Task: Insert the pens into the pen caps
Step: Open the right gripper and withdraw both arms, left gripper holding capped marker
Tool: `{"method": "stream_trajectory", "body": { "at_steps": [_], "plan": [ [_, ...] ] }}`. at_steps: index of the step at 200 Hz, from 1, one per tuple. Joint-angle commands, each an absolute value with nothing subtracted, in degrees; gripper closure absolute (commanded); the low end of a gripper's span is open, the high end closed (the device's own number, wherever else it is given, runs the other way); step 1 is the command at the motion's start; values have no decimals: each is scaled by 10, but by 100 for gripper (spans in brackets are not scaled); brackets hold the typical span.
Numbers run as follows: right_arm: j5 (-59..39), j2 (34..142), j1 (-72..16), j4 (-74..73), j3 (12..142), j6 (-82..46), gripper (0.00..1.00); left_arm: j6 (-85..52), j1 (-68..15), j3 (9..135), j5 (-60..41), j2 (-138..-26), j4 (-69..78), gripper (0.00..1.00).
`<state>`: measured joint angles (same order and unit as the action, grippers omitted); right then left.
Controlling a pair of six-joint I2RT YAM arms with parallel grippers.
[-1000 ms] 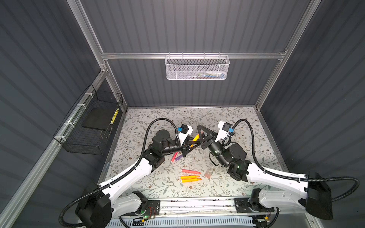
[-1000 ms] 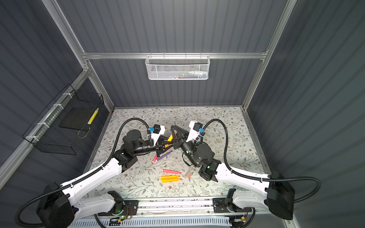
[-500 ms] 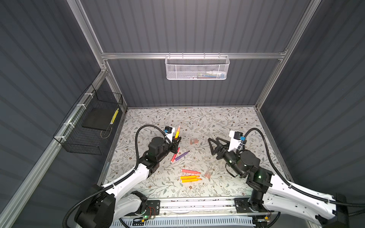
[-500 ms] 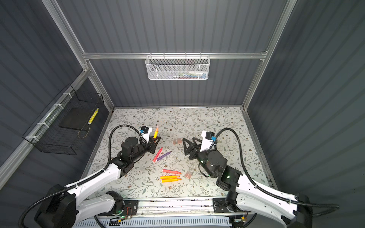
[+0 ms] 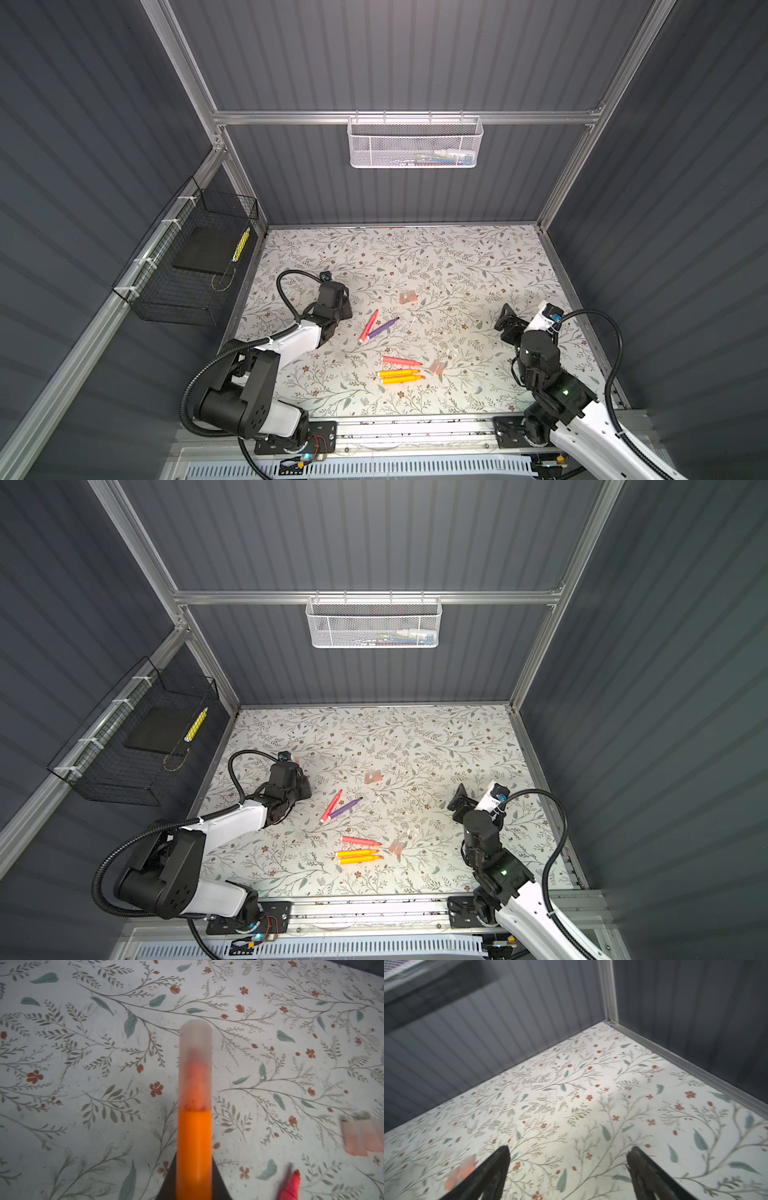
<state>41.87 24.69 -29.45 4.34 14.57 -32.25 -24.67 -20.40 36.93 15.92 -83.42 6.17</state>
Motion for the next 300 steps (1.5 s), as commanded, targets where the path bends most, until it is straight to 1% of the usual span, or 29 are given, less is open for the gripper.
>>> {"method": "stream_trajectory", "body": {
  "at_steps": [1,23,42,64,80,100,137,160,183,199,228,264,300],
  "plan": [
    [401,245,-256,25,135,-309,9,-276,-198,402,160,-856,24,100],
    [394,288,-225,-9,137,-311,8,-292,-197,420,143,-884,17,100],
    [380,356,-201,-20,158,-326,8,-309,-197,439,120,-919,10,100],
    [373,416,-199,-7,190,-332,9,-334,-197,440,124,-944,17,100],
    [366,433,-200,-6,198,-330,8,-336,-197,445,132,-956,17,100],
    [364,423,-199,-13,189,-329,5,-340,-197,459,143,-974,3,100],
    [354,394,-199,-22,172,-325,4,-347,-197,461,160,-992,8,88],
    [350,377,-199,-25,162,-322,3,-345,-197,475,163,-1004,-1,84],
    [349,372,-199,-28,160,-321,3,-339,-197,481,162,-1011,8,72],
    [346,372,-199,-28,160,-320,3,-335,-197,483,156,-1014,14,67],
    [343,368,-199,-28,157,-319,3,-328,-197,491,144,-1010,15,63],
    [346,379,-199,-31,162,-318,2,-308,-197,504,154,-984,0,60],
    [346,381,-199,-32,163,-319,2,-277,-201,485,120,-903,4,53]
  ]
}}
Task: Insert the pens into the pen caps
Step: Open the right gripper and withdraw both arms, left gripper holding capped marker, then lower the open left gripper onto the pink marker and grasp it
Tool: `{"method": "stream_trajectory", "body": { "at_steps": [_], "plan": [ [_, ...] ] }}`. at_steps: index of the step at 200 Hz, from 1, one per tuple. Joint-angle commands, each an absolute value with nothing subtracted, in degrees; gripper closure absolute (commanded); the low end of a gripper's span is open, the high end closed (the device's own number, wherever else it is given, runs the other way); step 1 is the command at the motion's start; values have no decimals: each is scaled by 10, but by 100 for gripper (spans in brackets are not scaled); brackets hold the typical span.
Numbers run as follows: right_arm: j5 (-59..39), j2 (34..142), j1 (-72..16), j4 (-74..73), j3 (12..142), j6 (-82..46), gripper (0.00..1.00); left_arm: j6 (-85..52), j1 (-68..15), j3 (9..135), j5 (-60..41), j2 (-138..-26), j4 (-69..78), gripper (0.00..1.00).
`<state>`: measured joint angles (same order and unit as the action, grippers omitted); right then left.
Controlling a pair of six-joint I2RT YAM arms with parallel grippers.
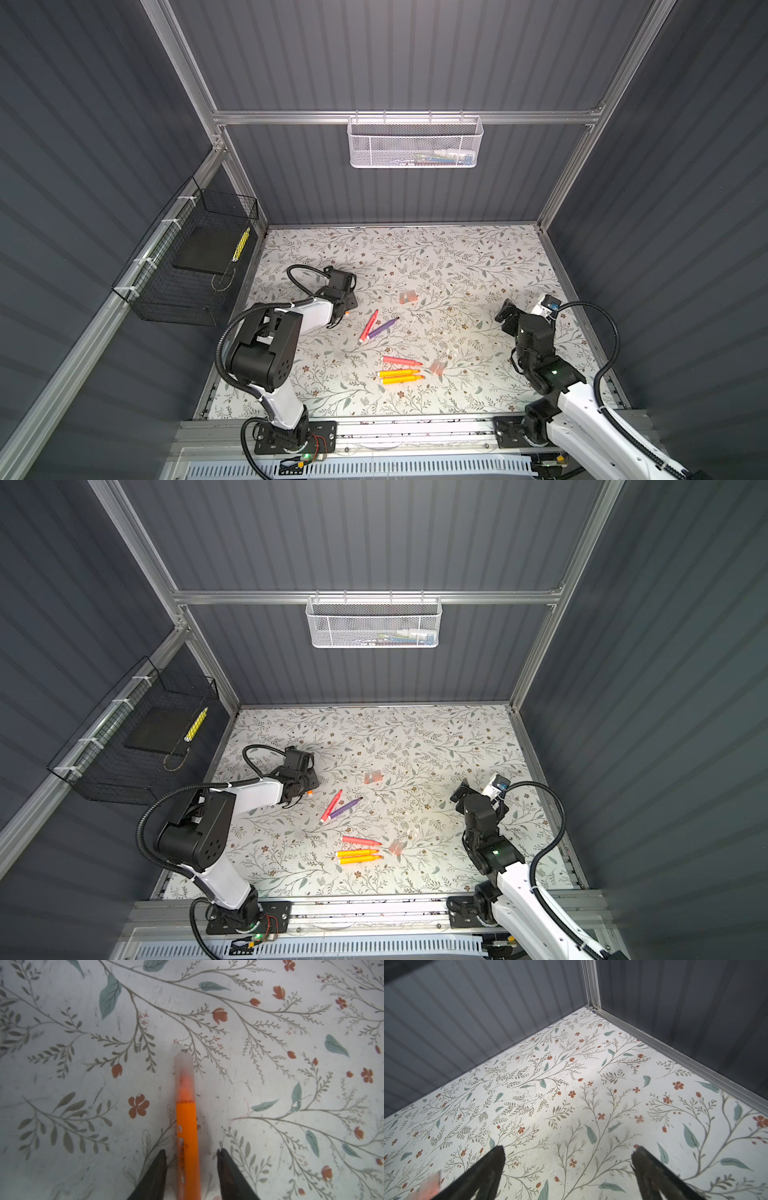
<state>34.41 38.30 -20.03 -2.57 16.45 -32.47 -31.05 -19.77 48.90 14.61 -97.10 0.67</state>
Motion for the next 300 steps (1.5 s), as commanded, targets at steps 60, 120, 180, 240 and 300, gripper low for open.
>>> {"method": "stream_trajectory", "body": {
  "at_steps": [60,120,180,240,300],
  "plan": [
    [345,394,-199,-33,168,-316,2,-243,-315,428,177,-784,-47,50],
    [331,393,-199,-40,166,-308,2,-239,-346,395,136,-764,-75,49],
    [314,390,-199,-41,164,-301,2,-237,-359,359,93,-743,-69,45],
    [312,396,-199,-42,167,-301,2,-236,-363,385,112,-824,-64,46],
    [315,410,-200,-43,173,-301,2,-238,-365,415,144,-884,-82,56]
  ]
}}
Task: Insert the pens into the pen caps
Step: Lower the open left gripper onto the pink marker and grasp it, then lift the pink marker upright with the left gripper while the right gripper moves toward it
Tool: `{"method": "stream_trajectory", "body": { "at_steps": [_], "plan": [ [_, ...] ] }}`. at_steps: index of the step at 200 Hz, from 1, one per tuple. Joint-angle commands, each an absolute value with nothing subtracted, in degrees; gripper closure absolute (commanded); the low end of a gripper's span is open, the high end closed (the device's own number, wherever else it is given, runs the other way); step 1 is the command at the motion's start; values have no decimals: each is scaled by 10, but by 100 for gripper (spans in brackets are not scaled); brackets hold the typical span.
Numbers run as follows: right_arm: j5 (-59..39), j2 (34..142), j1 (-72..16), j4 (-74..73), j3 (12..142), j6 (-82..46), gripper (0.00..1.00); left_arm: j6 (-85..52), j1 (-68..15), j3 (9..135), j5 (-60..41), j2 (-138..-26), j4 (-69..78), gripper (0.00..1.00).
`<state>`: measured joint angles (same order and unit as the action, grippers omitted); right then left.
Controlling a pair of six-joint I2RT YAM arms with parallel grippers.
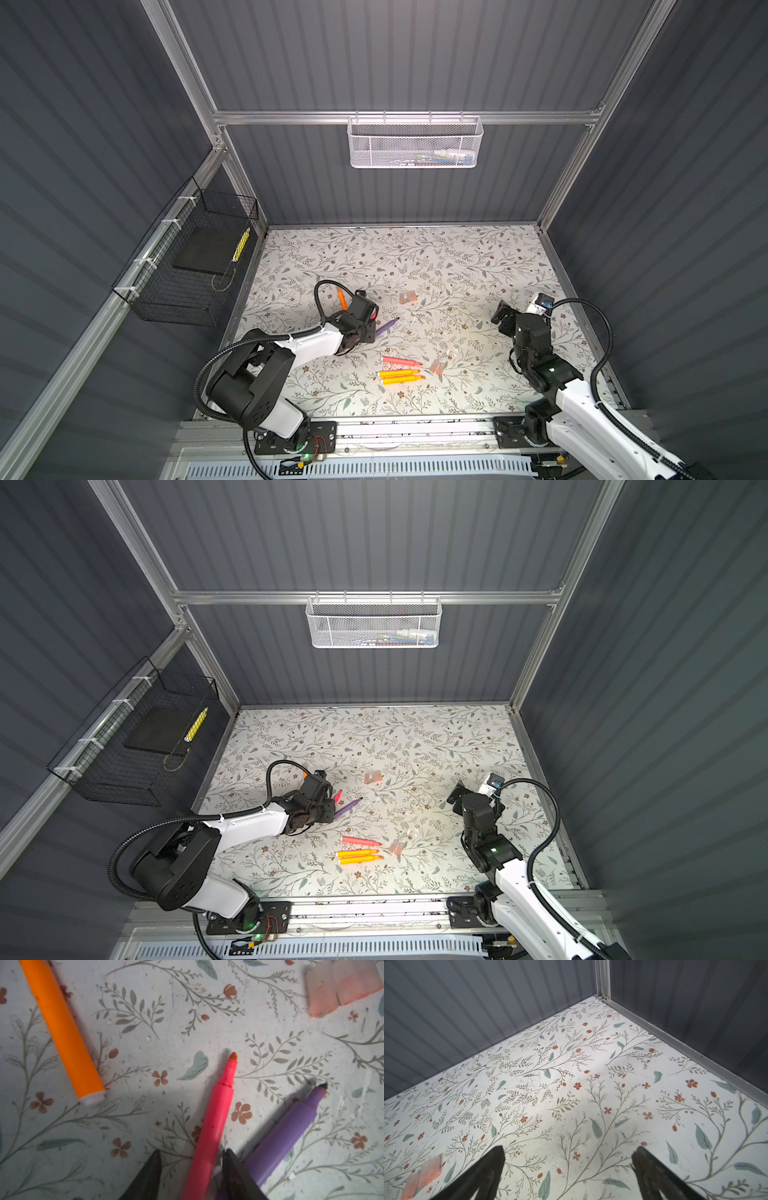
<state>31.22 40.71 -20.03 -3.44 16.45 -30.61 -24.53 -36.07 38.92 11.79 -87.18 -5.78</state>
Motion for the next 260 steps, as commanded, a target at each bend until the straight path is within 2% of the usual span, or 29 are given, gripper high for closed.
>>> {"method": "stream_trajectory", "body": {
  "at_steps": [1,17,31,47,79,99,143,167,229,260],
  "plan": [
    [315,410,-200,-43,173,-301,2,-238,-365,416,145,-884,-82,57],
    [313,415,-200,-43,176,-299,2,-243,-365,420,157,-891,-87,65],
    [312,417,-200,-42,177,-299,2,-247,-365,419,163,-898,-86,67],
    [311,416,-200,-42,176,-299,2,-248,-365,422,159,-908,-87,66],
    [312,415,-199,-42,176,-299,1,-249,-365,436,156,-920,-99,58],
    [311,414,-199,-42,175,-299,1,-250,-365,427,156,-925,-88,57],
    [312,406,-200,-41,171,-300,1,-247,-365,436,164,-930,-94,78],
    [312,401,-200,-42,170,-301,1,-249,-365,423,166,-916,-82,85],
    [316,372,-200,-39,156,-304,1,-235,-365,405,153,-822,-55,93],
    [319,367,-200,-39,153,-306,1,-223,-364,384,86,-762,-8,95]
  ]
}}
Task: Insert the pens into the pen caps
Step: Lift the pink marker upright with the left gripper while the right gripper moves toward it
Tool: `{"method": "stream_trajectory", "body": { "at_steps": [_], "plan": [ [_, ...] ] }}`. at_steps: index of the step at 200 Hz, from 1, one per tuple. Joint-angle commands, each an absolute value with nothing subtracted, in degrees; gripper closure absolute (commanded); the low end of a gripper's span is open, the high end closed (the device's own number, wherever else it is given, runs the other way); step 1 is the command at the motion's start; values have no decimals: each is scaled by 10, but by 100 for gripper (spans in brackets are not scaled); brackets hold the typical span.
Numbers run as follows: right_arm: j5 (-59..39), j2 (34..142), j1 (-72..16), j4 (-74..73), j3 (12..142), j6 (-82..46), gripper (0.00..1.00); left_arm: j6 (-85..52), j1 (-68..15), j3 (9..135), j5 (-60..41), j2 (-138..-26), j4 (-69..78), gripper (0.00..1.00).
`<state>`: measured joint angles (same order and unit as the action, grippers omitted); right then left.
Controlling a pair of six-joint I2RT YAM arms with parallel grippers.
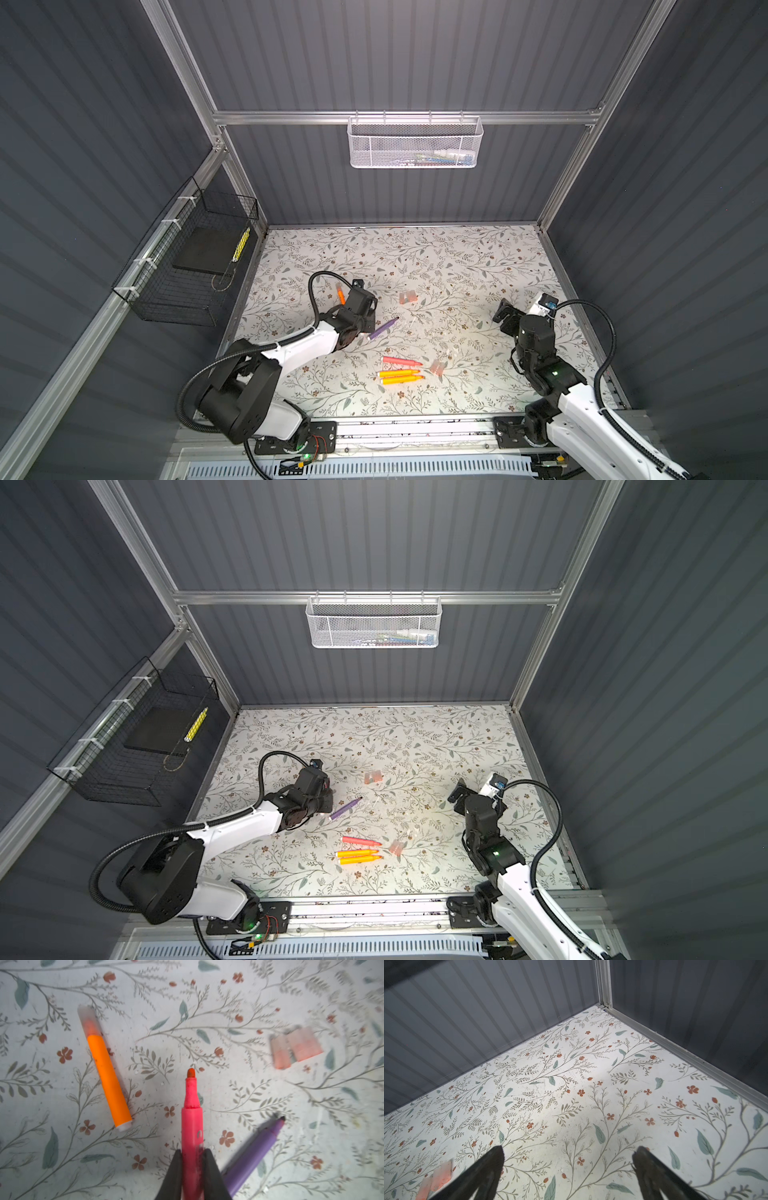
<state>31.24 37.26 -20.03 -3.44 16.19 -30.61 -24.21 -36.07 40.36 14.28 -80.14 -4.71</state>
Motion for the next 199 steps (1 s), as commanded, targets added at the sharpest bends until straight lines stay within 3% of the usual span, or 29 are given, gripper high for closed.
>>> {"method": "stream_trajectory", "body": {
  "at_steps": [1,42,69,93,138,199],
  "plan": [
    [319,367,-199,-39,153,-306,1,-223,-365,384,82,-759,-7,95],
    [296,355,-200,-14,163,-314,3,-187,-365,342,-61,-696,90,99],
    [161,310,-200,25,182,-371,6,-181,-365,307,-151,-669,168,100],
    [22,291,-233,-106,143,-448,6,-177,-370,304,-184,-663,194,100],
    [36,431,-426,-286,188,-463,7,-163,-418,304,-232,-677,255,100],
    [10,557,-476,-419,219,-511,30,-143,-466,315,-219,-675,258,100]
  ]
}}
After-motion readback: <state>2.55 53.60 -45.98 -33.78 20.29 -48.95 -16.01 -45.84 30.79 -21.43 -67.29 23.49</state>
